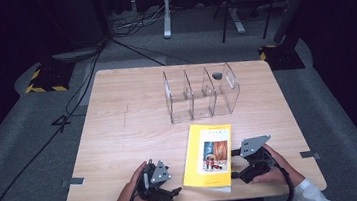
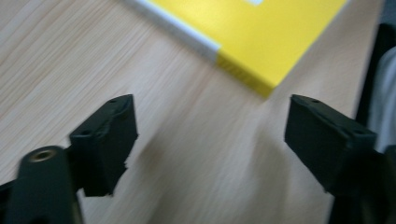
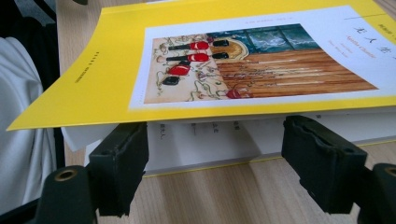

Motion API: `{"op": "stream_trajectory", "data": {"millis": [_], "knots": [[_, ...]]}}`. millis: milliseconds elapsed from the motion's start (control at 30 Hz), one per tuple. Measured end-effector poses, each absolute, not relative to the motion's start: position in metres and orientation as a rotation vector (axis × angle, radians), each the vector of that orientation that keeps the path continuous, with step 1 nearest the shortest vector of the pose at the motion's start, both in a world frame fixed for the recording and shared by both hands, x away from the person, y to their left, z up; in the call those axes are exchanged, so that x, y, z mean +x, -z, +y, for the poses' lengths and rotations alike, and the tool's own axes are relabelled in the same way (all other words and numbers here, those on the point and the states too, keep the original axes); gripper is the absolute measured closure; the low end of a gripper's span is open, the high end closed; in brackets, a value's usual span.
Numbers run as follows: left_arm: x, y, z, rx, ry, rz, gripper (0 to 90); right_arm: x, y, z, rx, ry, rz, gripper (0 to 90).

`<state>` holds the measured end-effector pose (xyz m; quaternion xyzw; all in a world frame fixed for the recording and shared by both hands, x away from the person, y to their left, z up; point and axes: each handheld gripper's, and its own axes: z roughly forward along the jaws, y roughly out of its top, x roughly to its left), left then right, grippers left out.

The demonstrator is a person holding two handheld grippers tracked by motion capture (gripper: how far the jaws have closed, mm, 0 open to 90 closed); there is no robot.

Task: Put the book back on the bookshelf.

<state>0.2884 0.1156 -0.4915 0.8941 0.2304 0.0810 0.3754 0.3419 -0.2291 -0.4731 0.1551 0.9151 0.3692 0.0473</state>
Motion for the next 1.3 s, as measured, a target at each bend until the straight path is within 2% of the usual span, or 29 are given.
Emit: {"op": "stream_trajectory", "data": {"millis": [33, 233, 533, 733, 967, 1100, 1300], "knots": [[0.287, 0.489, 0.111, 2.282, -0.213, 0.57, 16.1, 0.342, 0.473, -0.229, 0.471, -1.124, 2.794, 23.6], [0.28, 0.486, 0.093, 2.295, -0.203, 0.495, 16.6, 0.339, 0.477, -0.226, 0.45, -1.058, 2.812, 24.3], [0.28, 0.485, 0.089, 2.27, -0.199, 0.508, 16.5, 0.337, 0.471, -0.227, 0.462, -1.123, 2.768, 25.3], [0.272, 0.483, 0.062, 2.264, -0.187, 0.444, 16.6, 0.337, 0.461, -0.223, 0.479, -1.203, 2.721, 25.3], [0.268, 0.485, 0.032, 2.247, -0.199, 0.461, 18.6, 0.337, 0.456, -0.219, 0.497, -1.23, 2.704, 25.2], [0.266, 0.487, 0.013, 2.235, -0.294, 0.517, 19.0, 0.338, 0.455, -0.217, 0.513, -1.239, 2.702, 25.2], [0.265, 0.487, 0.005, 2.227, -0.389, 0.57, 27.0, 0.338, 0.454, -0.216, 0.517, -1.25, 2.697, 25.2]]}}
